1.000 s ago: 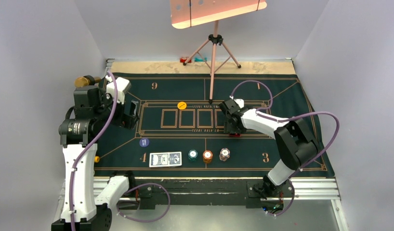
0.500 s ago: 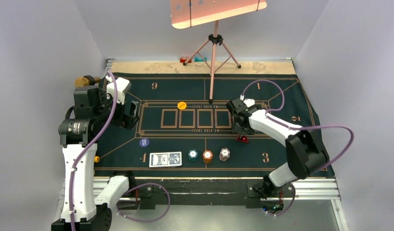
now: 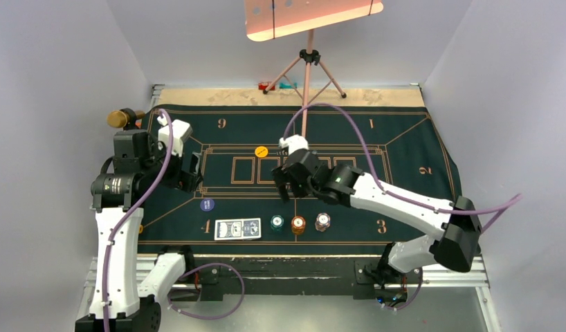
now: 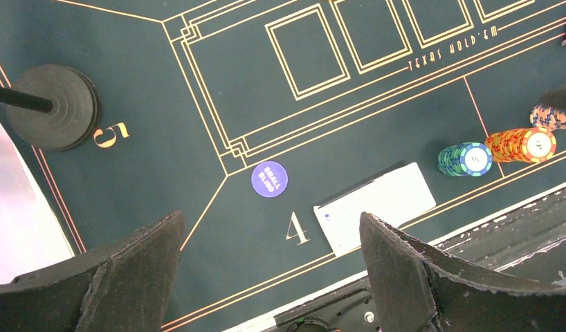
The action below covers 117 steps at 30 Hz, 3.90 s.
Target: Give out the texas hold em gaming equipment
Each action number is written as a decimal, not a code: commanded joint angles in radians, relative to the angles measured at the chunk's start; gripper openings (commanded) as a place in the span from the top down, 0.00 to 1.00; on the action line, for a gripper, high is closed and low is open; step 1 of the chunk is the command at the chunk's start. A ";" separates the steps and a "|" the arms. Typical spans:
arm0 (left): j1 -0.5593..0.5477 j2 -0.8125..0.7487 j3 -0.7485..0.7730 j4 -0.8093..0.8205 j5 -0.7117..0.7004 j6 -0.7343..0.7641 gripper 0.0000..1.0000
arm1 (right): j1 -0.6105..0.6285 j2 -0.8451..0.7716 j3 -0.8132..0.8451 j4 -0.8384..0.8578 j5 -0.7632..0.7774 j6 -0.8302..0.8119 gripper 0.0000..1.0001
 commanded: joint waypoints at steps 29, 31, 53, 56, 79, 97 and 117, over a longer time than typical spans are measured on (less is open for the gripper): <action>0.006 -0.027 0.006 0.015 -0.053 -0.030 0.00 | 0.203 0.335 -0.041 0.172 -0.199 -0.136 0.22; 0.006 -0.028 0.005 0.016 -0.057 -0.030 0.00 | 0.203 0.341 -0.046 0.176 -0.197 -0.137 0.25; 0.005 -0.036 0.002 0.020 -0.056 -0.027 0.00 | 0.203 0.294 -0.034 0.151 -0.167 -0.122 0.52; 0.006 -0.038 0.002 0.020 -0.054 -0.028 0.00 | 0.203 0.291 -0.031 0.147 -0.166 -0.123 0.51; 0.006 -0.045 -0.033 0.071 -0.048 -0.098 0.00 | 0.201 0.512 0.369 0.089 -0.199 -0.177 0.69; 0.005 -0.054 0.022 0.061 -0.065 -0.169 0.00 | 0.144 0.947 0.834 0.059 -0.269 -0.149 0.71; 0.006 -0.079 -0.006 0.056 -0.012 -0.163 0.00 | 0.138 1.065 0.941 0.042 -0.318 -0.126 0.49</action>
